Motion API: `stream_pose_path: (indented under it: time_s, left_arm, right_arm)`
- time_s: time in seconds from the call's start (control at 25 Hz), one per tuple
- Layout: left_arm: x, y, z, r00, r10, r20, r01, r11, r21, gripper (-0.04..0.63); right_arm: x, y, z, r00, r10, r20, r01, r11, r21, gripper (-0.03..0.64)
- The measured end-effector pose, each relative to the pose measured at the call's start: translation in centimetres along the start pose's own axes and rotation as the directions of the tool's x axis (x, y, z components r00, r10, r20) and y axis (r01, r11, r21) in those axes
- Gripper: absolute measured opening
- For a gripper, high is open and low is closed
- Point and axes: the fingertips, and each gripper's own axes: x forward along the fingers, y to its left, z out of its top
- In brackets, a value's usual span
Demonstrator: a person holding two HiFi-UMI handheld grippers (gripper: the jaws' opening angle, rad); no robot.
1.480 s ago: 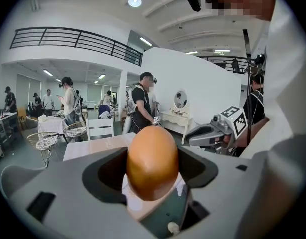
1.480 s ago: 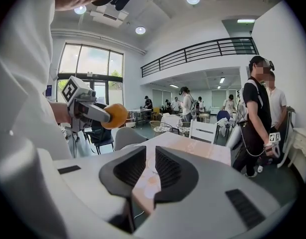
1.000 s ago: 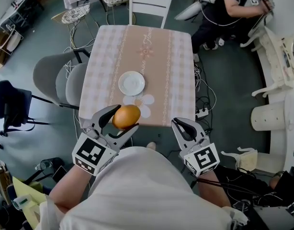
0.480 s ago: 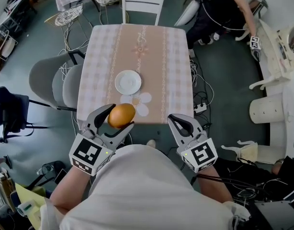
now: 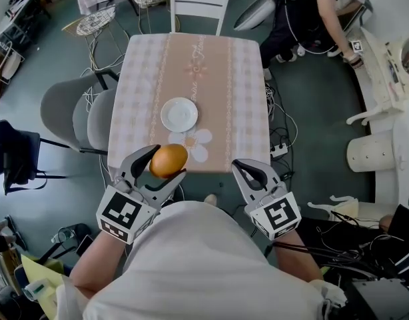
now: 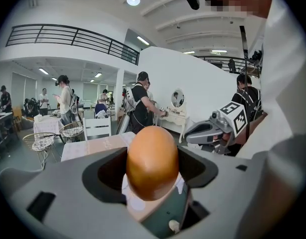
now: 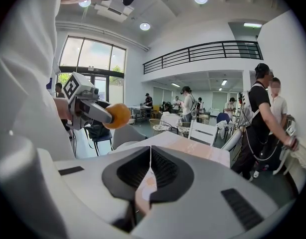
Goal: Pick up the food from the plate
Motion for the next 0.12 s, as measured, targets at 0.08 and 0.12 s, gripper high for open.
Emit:
stream_pose_path:
  time_s: [0.08, 0.12]
  left_arm:
    - [-0.17, 0.08, -0.02, 1.000, 0.000, 0.000, 0.000, 1.000, -0.001, 0.322]
    - [-0.25, 0.12, -0.02, 1.000, 0.001, 0.000, -0.001, 1.000, -0.001, 0.322]
  right_arm:
    - [0.08, 0.18, 0.18, 1.000, 0.002, 0.000, -0.002, 1.000, -0.006, 0.015]
    - [0.13, 0.26, 0.27, 1.000, 0.002, 0.001, -0.002, 1.000, -0.009, 0.015]
